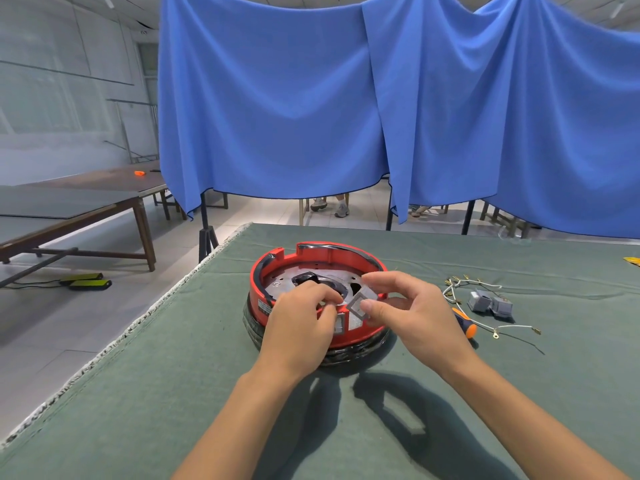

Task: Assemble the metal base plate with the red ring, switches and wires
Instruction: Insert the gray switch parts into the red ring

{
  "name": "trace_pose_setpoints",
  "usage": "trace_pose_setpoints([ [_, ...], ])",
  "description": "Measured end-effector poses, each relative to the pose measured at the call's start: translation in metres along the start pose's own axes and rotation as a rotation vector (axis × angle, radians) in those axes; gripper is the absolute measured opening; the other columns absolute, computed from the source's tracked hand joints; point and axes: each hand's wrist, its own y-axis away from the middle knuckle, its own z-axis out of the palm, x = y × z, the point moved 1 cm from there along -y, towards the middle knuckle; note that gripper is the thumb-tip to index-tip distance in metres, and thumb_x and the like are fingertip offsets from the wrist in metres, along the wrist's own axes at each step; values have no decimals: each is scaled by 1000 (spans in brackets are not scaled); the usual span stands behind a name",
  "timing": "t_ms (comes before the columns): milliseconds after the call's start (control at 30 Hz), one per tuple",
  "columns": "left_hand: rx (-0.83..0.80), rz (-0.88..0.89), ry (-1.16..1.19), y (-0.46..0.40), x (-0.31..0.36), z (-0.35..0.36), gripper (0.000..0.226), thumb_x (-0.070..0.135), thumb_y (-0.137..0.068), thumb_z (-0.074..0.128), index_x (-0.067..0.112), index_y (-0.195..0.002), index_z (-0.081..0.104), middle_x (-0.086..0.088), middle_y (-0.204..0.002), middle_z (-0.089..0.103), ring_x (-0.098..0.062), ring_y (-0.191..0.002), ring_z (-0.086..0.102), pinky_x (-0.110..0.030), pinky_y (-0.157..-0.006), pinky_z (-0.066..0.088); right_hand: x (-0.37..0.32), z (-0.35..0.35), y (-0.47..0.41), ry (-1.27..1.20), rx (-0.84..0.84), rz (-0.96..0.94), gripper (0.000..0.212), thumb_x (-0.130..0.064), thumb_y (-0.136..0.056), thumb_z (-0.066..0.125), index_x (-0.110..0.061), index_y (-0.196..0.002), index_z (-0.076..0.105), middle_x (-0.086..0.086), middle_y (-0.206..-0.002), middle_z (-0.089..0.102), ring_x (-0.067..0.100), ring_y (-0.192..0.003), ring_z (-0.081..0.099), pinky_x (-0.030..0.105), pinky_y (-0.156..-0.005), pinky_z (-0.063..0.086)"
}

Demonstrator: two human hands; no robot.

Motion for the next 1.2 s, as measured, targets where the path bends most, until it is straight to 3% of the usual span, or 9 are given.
trace_pose_setpoints([
  [67,-6,-10,-4,0,-1,0,19,10,-88,55,17,-93,72,6,-95,68,-12,-93,60,-37,-88,47,1,-1,-1,-11,9,44,25,1,-74,77,-13,-90,65,-1,-81,70,20,-70,69,33,-68,58],
  [200,-49,-32,-30,-2,0,0,26,16,-89,46,17,-92,71,5,-96,67,-15,-94,59,-40,-91,43,2,1,-1,-63,-38,123,20,5,-74,74,-8,-85,64,6,-73,66,17,-54,60,23,-53,52],
  [333,-97,-48,-48,-3,3,-1,43,28,-79,31,20,-90,72,7,-96,65,-13,-93,58,-40,-91,42,2,1,0,3,-57,83,20,2,-73,77,-14,-84,70,14,-85,65,11,-58,66,20,-57,52],
  [500,-117,-73,-41,-4,-1,-2,44,28,-77,31,22,-91,73,8,-96,66,-13,-93,58,-38,-92,41,4,1,1,70,-191,75,22,2,-74,76,-14,-88,75,15,-84,68,22,-69,66,37,-67,59],
  [600,-114,-76,-60,-6,-3,-2,41,25,-81,33,21,-92,72,7,-97,69,-14,-93,59,-38,-93,41,6,4,3,139,-133,53,25,1,-73,77,-21,-85,73,12,-85,70,28,-76,68,39,-70,59],
  [767,-122,-60,-52,-6,-4,-3,47,28,-76,30,22,-93,73,9,-99,70,-10,-94,59,-35,-94,41,7,4,2,112,-48,103,20,3,-74,76,-14,-81,67,-1,-73,68,17,-69,66,33,-66,59],
  [867,-145,-28,-94,-5,-5,-1,47,31,-78,29,27,-98,72,12,-104,69,-5,-98,57,-27,-94,31,6,7,4,114,-42,126,21,3,-74,76,-15,-76,66,-6,-64,68,10,-62,65,31,-66,58],
  [1033,-168,24,-173,-4,-7,2,42,42,-81,35,31,-103,69,16,-105,67,-2,-98,54,-23,-84,23,9,4,1,-35,5,214,13,7,-75,74,-2,-78,65,5,-66,64,18,-61,64,30,-64,60],
  [1200,-161,61,-195,-3,-6,1,42,48,-79,39,32,-106,67,16,-105,66,1,-97,52,-20,-80,20,14,7,-1,-150,37,305,11,7,-75,74,0,-78,65,10,-67,67,18,-61,64,27,-64,59],
])
